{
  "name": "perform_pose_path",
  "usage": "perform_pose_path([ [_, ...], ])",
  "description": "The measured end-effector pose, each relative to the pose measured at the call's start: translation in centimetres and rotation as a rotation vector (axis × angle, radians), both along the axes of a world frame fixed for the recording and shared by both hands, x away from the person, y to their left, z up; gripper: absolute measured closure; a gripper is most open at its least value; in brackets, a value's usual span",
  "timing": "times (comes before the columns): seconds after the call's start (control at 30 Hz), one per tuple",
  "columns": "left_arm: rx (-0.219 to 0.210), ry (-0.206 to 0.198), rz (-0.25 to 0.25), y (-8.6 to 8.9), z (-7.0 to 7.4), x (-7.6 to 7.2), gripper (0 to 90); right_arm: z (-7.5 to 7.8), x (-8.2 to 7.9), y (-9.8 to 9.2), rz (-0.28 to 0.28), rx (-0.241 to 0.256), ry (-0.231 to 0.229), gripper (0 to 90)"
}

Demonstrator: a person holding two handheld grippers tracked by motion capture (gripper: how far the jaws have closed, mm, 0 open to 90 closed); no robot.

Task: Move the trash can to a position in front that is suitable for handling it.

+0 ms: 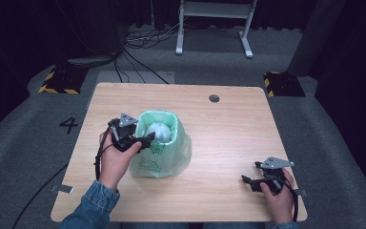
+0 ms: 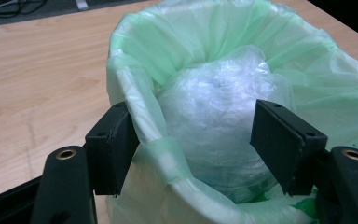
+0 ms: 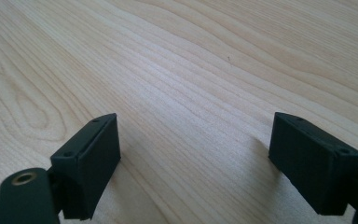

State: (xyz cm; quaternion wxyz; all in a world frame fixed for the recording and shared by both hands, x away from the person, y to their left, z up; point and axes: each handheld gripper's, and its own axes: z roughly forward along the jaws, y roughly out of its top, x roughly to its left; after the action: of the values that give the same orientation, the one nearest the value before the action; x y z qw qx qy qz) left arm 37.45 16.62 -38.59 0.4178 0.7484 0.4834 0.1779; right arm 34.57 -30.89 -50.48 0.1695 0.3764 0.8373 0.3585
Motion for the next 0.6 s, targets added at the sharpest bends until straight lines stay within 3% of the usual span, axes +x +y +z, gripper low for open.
perform_pose_path([
  [0.2, -0.018, -0.011, -0.025, -2.2, 0.3, -2.8, 24.9, 0.0, 0.0, 0.0, 0.0, 0.0, 0.0, 16.3],
  [0.27, -0.013, -0.032, -0.045, -2.5, 0.5, -3.3, 20.5, 0.0, 0.0, 0.0, 0.0, 0.0, 0.0, 16.3],
  [0.33, -0.019, -0.021, -0.05, -2.6, 0.9, -3.7, 19.0, 0.0, 0.0, 0.0, 0.0, 0.0, 0.0, 16.3],
  [0.5, -0.014, -0.132, -0.013, -1.0, 2.4, -4.1, 17.8, 0.0, 0.0, 0.0, 0.0, 0.0, 0.0, 16.3],
  [0.6, 0.005, -0.152, 0.026, 0.8, 2.8, -3.6, 19.4, 0.0, 0.0, 0.0, 0.0, 0.0, 0.0, 16.3],
])
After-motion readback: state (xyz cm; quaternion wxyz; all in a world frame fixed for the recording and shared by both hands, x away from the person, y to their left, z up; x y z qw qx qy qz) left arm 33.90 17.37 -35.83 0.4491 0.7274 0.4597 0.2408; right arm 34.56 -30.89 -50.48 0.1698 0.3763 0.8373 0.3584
